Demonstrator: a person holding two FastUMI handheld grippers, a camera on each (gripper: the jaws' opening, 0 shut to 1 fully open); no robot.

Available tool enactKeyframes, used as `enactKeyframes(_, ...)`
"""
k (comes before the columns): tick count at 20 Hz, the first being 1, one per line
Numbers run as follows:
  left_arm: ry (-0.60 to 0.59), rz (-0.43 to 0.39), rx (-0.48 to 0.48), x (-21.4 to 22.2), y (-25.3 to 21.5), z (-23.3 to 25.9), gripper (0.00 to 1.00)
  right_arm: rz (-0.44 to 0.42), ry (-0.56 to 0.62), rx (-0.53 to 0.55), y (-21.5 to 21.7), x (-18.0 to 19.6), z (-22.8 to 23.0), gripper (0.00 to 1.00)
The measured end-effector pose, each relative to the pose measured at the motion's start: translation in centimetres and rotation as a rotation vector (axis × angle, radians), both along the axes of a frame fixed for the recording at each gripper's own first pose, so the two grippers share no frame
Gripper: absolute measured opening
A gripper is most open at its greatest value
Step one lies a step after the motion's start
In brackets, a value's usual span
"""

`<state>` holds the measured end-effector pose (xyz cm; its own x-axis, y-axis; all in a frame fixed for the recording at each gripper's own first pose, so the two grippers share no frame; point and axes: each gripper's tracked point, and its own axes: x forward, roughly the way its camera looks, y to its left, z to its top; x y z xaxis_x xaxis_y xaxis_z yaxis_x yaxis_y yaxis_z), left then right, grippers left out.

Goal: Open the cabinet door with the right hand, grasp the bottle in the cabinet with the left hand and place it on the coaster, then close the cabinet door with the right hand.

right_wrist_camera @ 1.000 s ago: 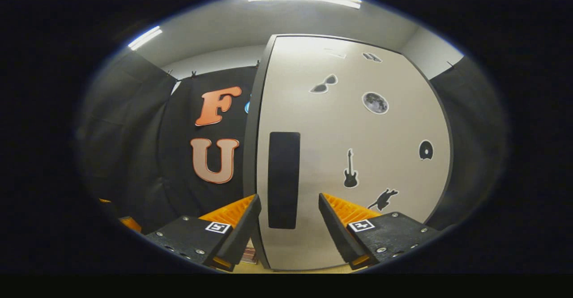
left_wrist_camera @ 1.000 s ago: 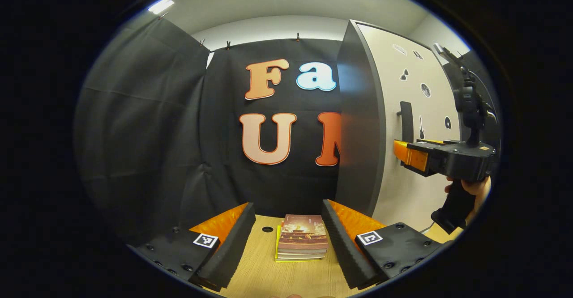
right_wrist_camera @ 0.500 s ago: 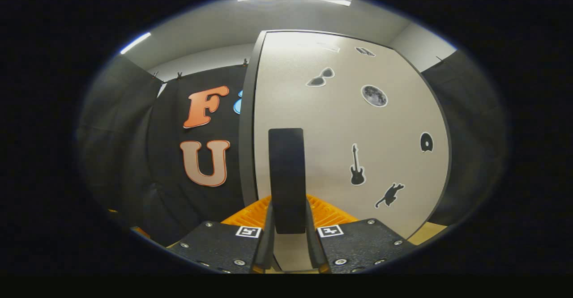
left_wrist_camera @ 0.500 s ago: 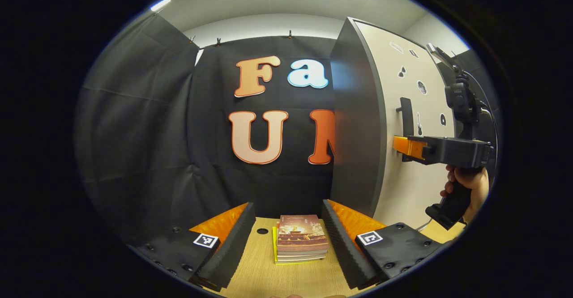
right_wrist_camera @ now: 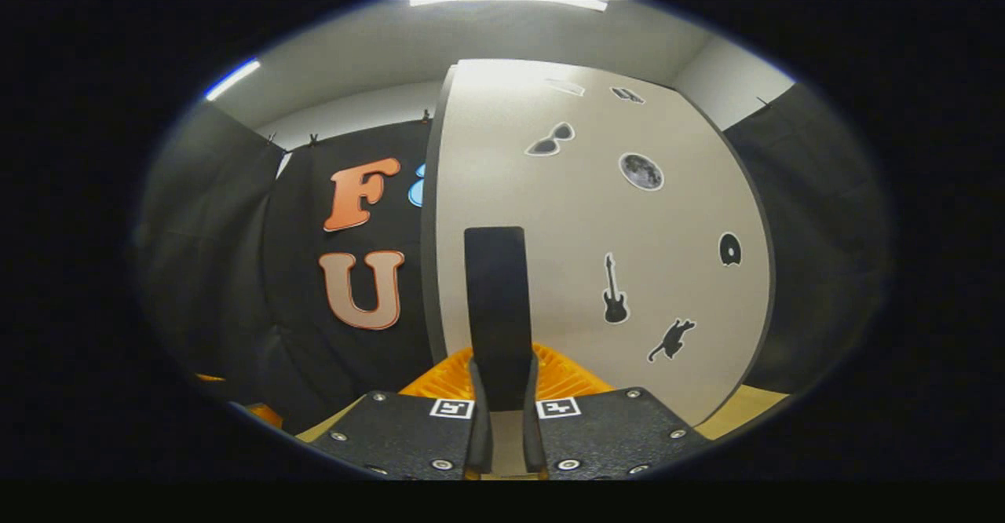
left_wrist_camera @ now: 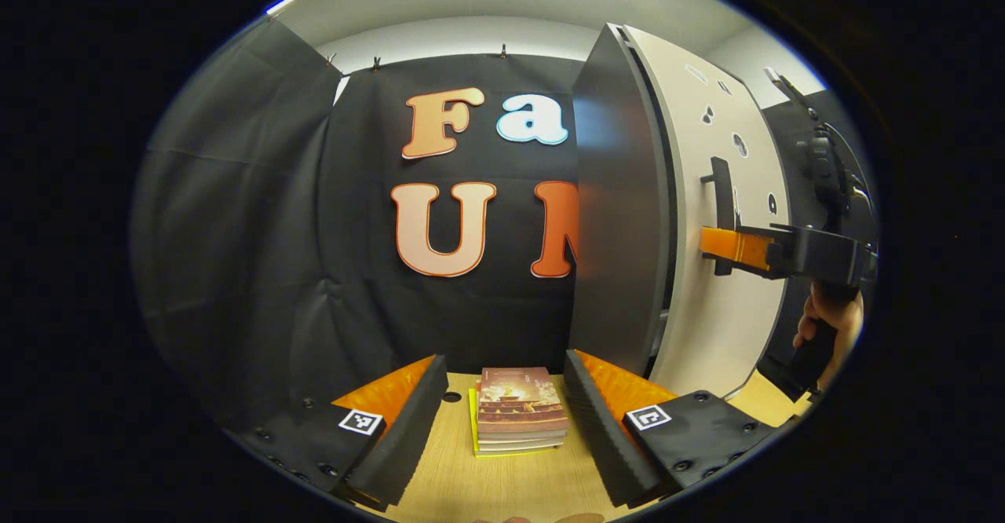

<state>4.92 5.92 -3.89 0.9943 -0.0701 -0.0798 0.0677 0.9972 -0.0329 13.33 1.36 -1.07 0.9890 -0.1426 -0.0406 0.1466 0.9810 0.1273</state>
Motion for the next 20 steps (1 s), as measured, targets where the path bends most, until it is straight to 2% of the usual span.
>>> enactKeyframes(1, -0.004, 0.012, -0.003, -0.5, -0.3, 0.2, 0.98, 0.010, -0.004, -0.004, -0.1, -0.3, 0.0, 0.17)
enactKeyframes(2, -0.004, 0.028, -0.001, -1.2, -0.5, 0.3, 0.97, 0.020, -0.003, -0.009, -0.2, -0.7, 0.0, 0.12)
enactKeyframes(5, -0.015, 0.072, -0.006, -3.0, -1.3, 1.1, 0.96, 0.064, -0.014, 0.002, -0.2, -3.1, 0.3, 0.16)
enactKeyframes(7, -0.012, 0.089, -0.012, -5.3, -2.7, 1.2, 0.97, 0.092, -0.017, 0.002, -1.2, -6.1, 0.7, 0.14)
enactKeyframes(10, -0.012, 0.101, -0.031, -9.1, -5.1, 1.2, 0.97, 0.125, -0.020, 0.010, -3.8, -11.1, 0.6, 0.17)
enactKeyframes(12, -0.018, 0.100, -0.041, -10.9, -6.8, 1.5, 0.97, 0.138, -0.013, 0.006, -5.6, -13.6, 0.8, 0.14)
enactKeyframes(13, -0.025, 0.099, -0.043, -11.5, -7.4, 2.0, 0.97, 0.139, -0.014, 0.004, -6.2, -14.6, 0.9, 0.17)
enactKeyframes(16, -0.044, 0.097, -0.049, -13.9, -9.8, 2.8, 0.97, 0.128, -0.011, 0.005, -8.5, -18.3, 1.4, 0.17)
enactKeyframes(17, -0.047, 0.094, -0.052, -14.6, -10.5, 2.8, 0.97, 0.119, -0.011, 0.002, -9.4, -19.3, 1.5, 0.14)
enactKeyframes(20, -0.050, 0.079, -0.064, -16.2, -12.7, 2.9, 0.97, 0.068, -0.007, -0.007, -13.2, -23.5, 1.8, 0.14)
